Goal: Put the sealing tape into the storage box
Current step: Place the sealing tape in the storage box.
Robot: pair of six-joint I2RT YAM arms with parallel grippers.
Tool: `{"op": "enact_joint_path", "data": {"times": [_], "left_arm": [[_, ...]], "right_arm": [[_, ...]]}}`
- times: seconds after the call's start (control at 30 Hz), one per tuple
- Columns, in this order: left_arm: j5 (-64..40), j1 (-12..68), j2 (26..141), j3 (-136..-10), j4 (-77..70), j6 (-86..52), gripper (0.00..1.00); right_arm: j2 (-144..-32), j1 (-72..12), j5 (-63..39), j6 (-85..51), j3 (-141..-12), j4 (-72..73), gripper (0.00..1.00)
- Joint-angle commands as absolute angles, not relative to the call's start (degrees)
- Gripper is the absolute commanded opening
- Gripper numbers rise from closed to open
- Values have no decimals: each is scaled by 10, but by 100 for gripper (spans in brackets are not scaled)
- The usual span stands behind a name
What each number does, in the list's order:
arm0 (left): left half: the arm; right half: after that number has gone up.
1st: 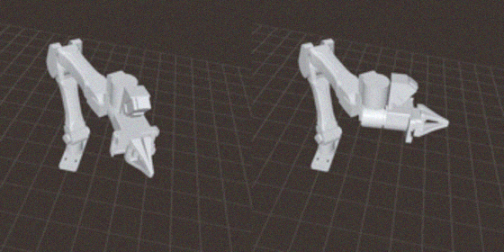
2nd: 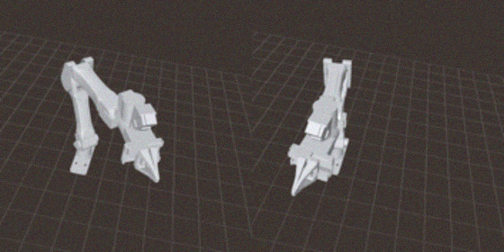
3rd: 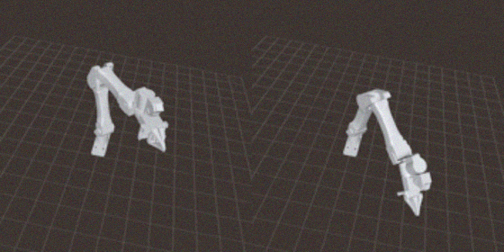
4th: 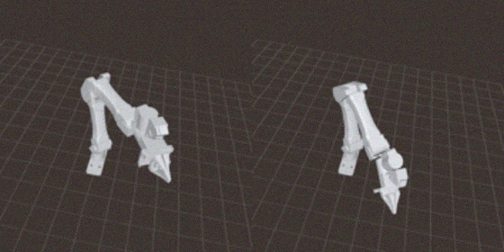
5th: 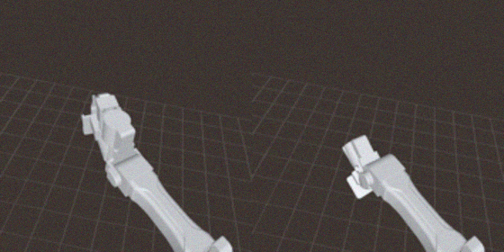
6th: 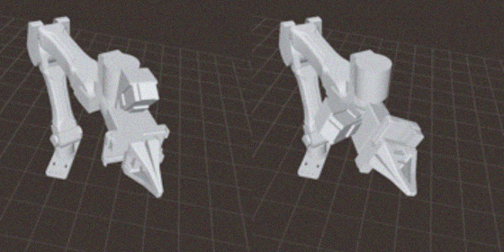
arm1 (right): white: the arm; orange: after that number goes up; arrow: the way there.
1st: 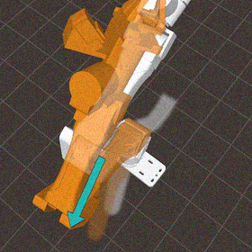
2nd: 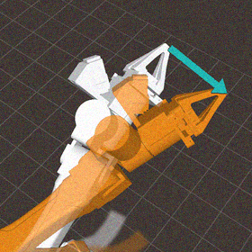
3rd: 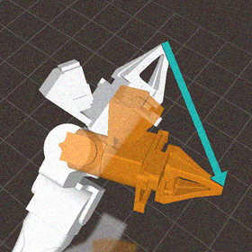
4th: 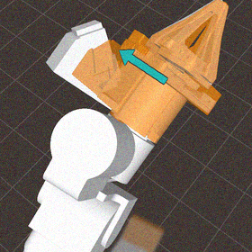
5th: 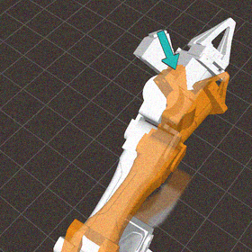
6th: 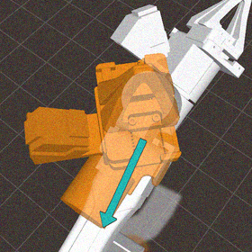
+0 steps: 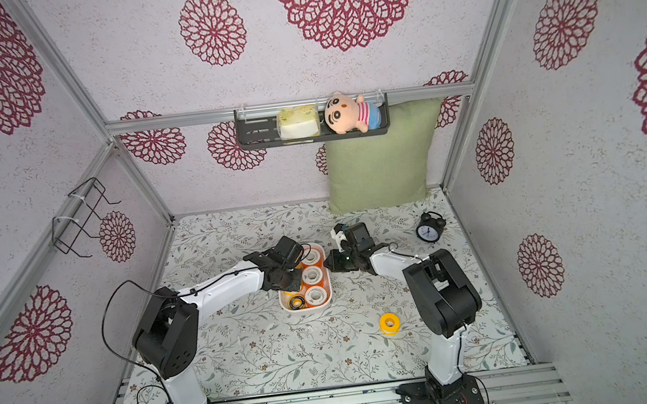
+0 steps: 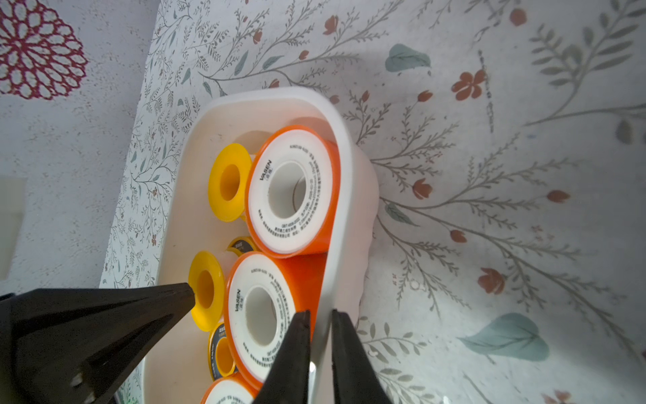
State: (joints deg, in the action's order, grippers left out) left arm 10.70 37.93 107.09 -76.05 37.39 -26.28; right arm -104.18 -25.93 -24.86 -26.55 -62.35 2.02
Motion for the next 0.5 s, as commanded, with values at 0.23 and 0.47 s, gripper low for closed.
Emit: {"op": "enact_joint_path", "data": {"times": [0.23,0.47], "left_arm": [[102,374,1108,-794,391,-262,6],[102,372,1119,-813,392,-258,6]], "right_arm": [[-1049,-262,-248,-255,-640,2,18],[-1050,-261,-249,-254,-640,0,18]]}}
